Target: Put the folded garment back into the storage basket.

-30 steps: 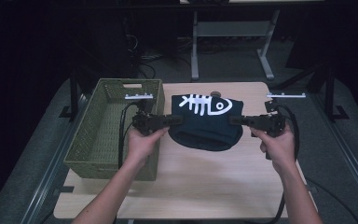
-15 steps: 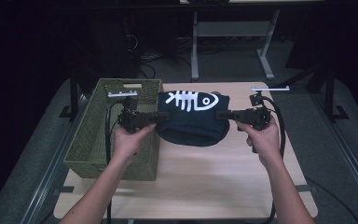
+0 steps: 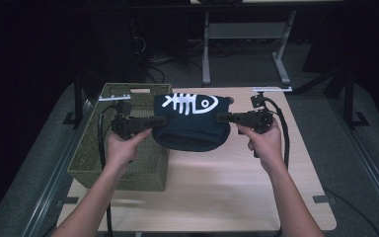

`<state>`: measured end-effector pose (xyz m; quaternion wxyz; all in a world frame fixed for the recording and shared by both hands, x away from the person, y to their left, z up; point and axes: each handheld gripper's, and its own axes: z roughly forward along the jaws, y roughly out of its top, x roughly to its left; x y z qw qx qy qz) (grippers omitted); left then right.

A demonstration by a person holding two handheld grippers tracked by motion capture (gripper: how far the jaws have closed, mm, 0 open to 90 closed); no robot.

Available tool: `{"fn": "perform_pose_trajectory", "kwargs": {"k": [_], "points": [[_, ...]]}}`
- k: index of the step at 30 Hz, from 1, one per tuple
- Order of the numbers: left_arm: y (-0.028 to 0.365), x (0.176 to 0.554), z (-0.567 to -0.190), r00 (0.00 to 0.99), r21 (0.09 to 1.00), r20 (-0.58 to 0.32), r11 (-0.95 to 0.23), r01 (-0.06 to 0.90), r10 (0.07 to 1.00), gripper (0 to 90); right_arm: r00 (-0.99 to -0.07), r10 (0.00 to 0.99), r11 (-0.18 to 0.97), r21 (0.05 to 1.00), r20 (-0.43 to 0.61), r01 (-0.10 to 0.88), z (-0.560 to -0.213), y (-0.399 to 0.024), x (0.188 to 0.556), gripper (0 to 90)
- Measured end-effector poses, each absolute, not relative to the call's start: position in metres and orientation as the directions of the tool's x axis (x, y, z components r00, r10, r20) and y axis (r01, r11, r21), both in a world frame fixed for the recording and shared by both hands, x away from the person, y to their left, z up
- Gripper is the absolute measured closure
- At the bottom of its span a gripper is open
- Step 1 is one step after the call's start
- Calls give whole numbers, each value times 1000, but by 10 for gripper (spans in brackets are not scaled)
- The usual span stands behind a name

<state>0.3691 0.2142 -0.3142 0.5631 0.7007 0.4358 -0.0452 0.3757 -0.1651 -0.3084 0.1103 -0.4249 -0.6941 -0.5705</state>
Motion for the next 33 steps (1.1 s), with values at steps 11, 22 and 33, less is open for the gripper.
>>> {"fn": "perform_pose_trajectory", "kwargs": {"k": [11, 22, 33], "points": [[236, 367, -313, 593, 744, -561, 38, 667, 578, 643, -620, 455, 1, 696, 639, 718, -305, -141, 383, 713], [256, 365, -309, 576, 744, -558, 53, 666, 597, 638, -632, 442, 11, 701, 637, 713, -305, -119, 389, 711], [274, 364, -307, 564, 741, -560, 63, 668, 607, 638, -645, 435, 23, 708, 628, 706, -302, -102, 391, 708]]}}
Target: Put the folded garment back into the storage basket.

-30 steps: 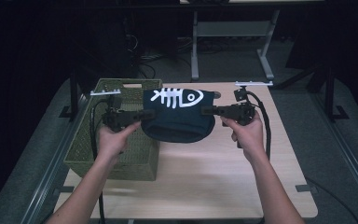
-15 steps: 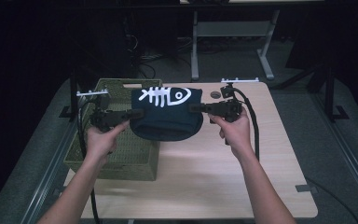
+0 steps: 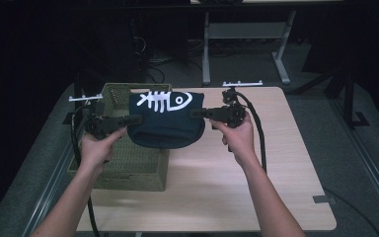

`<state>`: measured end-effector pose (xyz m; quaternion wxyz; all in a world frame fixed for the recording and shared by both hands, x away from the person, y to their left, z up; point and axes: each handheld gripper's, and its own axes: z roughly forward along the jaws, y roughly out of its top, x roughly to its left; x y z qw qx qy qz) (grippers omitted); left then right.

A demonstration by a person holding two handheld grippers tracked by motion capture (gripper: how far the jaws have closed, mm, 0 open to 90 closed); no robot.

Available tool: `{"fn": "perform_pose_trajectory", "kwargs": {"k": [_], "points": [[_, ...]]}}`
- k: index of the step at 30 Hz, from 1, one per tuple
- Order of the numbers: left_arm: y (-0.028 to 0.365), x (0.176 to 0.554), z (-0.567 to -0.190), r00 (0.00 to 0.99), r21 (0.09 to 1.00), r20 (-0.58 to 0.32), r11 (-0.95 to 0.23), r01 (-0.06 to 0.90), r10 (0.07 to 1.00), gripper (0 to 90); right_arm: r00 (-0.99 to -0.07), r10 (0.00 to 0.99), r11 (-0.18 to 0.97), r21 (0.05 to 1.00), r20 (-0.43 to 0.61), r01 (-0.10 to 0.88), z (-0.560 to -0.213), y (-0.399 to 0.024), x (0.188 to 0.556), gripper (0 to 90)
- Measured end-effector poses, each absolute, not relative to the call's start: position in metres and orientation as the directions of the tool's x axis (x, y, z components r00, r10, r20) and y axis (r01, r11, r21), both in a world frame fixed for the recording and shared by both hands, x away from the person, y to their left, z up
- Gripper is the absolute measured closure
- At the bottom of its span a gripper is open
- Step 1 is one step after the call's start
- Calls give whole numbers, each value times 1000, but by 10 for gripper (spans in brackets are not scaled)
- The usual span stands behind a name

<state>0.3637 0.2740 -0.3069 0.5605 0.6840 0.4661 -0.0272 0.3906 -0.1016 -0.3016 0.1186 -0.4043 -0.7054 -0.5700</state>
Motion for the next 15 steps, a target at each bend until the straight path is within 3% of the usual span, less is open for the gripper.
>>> {"fn": "perform_pose_trajectory", "kwargs": {"k": [15], "points": [[297, 360, -309, 538, 735, -560, 77, 674, 630, 638, -651, 432, 49, 704, 624, 708, -304, -75, 396, 709]]}}
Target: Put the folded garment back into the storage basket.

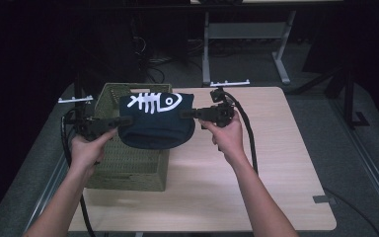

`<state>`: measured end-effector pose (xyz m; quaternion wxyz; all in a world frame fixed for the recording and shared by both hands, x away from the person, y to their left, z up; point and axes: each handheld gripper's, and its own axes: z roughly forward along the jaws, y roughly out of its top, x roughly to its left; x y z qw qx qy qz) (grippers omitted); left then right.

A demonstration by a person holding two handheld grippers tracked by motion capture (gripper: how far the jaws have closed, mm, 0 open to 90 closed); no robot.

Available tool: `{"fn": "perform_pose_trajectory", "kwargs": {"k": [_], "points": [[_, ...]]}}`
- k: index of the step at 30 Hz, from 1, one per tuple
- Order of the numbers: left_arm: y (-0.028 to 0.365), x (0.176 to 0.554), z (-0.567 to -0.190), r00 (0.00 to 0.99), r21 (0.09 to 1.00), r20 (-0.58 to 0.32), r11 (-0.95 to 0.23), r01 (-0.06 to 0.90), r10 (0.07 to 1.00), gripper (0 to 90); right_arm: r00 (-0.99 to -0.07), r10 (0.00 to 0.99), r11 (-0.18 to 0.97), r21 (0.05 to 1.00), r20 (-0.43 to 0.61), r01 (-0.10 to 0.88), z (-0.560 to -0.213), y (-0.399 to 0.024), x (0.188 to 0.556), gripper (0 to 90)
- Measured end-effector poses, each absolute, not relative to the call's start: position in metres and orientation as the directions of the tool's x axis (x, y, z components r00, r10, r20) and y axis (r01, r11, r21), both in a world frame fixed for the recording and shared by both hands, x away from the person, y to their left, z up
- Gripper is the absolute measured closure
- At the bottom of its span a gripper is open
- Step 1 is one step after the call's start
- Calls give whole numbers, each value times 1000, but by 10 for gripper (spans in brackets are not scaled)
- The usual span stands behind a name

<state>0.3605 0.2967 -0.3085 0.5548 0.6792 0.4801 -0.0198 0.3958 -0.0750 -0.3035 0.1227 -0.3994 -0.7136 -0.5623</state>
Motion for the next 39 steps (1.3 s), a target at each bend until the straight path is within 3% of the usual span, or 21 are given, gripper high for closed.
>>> {"fn": "perform_pose_trajectory", "kwargs": {"k": [39], "points": [[356, 355, -318, 438, 711, -560, 137, 689, 703, 631, -667, 423, 97, 701, 613, 706, -318, -5, 408, 704]]}}
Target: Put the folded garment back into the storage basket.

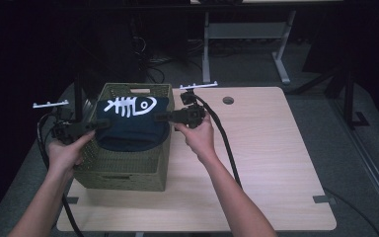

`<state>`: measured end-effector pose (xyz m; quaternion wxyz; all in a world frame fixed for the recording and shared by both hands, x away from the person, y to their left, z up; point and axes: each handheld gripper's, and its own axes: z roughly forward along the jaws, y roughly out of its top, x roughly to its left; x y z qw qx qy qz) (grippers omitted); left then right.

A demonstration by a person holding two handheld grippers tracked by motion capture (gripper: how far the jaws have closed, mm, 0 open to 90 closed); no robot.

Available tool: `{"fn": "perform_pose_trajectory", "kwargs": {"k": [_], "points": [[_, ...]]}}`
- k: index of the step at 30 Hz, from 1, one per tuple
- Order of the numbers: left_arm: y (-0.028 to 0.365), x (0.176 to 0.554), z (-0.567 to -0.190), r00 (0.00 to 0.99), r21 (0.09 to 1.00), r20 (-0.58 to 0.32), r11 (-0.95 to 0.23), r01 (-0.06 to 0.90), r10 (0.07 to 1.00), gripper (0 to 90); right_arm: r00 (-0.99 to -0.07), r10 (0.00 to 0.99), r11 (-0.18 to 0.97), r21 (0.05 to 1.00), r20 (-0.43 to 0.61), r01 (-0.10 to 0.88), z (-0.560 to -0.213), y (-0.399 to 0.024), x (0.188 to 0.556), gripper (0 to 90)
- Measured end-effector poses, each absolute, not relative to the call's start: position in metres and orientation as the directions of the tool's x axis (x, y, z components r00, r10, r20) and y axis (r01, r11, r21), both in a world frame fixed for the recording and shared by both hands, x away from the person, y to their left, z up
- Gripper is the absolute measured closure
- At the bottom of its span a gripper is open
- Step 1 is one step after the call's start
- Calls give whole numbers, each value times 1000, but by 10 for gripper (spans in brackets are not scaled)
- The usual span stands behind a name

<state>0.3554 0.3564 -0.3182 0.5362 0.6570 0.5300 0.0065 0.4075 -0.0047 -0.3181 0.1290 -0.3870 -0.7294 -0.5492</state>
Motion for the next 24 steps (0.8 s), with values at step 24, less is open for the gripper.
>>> {"fn": "perform_pose_trajectory", "kwargs": {"k": [24], "points": [[382, 356, -334, 382, 687, -547, 139, 713, 745, 642, -663, 439, 123, 690, 607, 714, -335, 28, 413, 702]]}}
